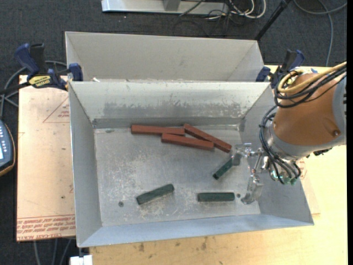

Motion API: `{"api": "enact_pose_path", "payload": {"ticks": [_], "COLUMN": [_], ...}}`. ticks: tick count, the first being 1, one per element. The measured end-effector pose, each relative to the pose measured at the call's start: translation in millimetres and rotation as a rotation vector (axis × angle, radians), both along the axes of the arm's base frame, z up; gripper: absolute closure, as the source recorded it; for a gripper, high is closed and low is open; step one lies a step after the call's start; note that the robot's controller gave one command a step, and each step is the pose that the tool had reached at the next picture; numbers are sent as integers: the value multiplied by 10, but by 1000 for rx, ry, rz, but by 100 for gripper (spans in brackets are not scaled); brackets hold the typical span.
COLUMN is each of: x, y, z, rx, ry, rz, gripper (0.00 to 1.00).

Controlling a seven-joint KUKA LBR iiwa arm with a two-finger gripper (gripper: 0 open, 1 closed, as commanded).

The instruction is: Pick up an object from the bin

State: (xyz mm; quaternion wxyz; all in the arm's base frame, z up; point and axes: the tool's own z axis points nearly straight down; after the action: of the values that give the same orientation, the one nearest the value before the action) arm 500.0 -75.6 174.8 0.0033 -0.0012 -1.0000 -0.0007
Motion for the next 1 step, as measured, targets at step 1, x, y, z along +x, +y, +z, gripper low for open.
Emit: {"api": "enact_pose_path", "payload": {"ticks": [1], "x": [145], "y": [246], "z": [-1067], "rx": [2], "ry": [-4], "rz": [350], "gripper": [0]}}
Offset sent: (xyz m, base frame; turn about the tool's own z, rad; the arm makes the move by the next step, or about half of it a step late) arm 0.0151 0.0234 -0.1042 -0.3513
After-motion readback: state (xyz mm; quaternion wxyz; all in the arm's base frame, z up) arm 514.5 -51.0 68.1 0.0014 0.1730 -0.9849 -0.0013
